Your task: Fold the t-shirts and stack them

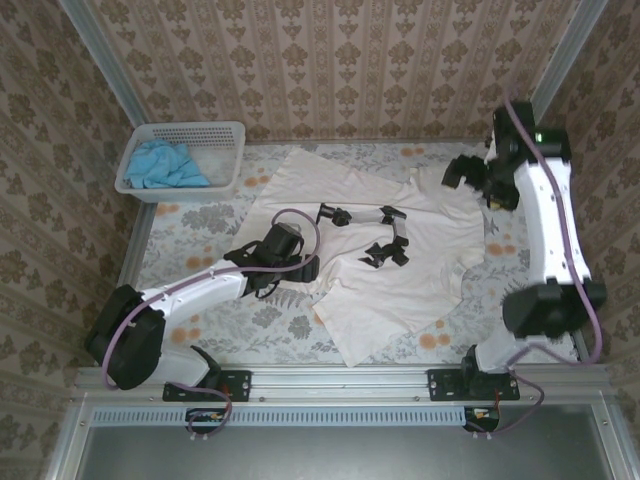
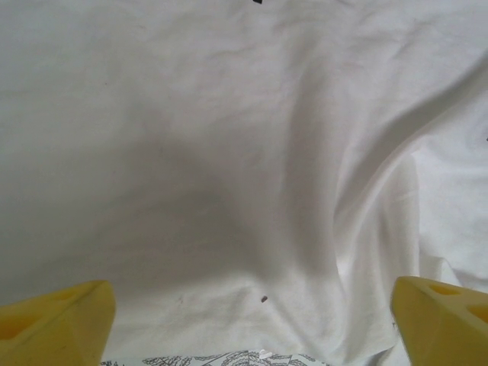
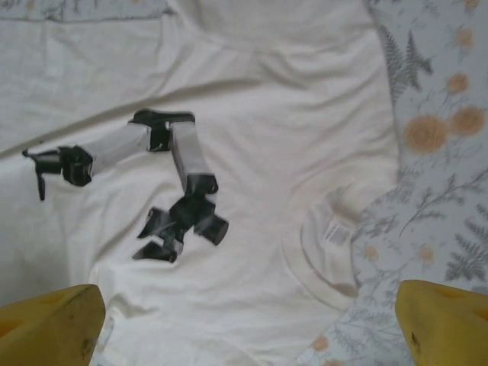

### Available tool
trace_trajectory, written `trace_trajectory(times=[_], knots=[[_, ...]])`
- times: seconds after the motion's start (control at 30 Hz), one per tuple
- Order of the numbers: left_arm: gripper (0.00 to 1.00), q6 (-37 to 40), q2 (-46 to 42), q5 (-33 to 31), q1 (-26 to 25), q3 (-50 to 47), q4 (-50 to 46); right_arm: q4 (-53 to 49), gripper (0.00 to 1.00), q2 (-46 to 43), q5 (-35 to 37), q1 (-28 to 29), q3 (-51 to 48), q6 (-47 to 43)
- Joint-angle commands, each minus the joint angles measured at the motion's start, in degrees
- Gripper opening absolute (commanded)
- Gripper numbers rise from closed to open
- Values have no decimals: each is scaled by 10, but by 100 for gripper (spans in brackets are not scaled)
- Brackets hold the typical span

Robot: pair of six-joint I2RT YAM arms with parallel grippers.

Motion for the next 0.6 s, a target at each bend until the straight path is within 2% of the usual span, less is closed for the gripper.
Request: trace_trajectory(times=[0.0,0.1,0.2,0.3,0.43,0.57], knots=[[100,2,-11,11,4,-13,13,183,99,-131,-53,-6,-197,42],[100,0,-10,14,5,-14,15,341,99,-229,-37,-9,-416,138],[97,-3,-9,19,7,-17,16,435,89,-229,-25,-22,-546,193],[90,-11,-11,22,16,-25,16,436,70,-153,-12,-48,-546,195],[87,-29,-16,22,42,-40,17,510,52,-85,-7,-63,-553,211],[81,-52,-25,28,89,-61,18,528,37,-28,-10,-62,-547,229]])
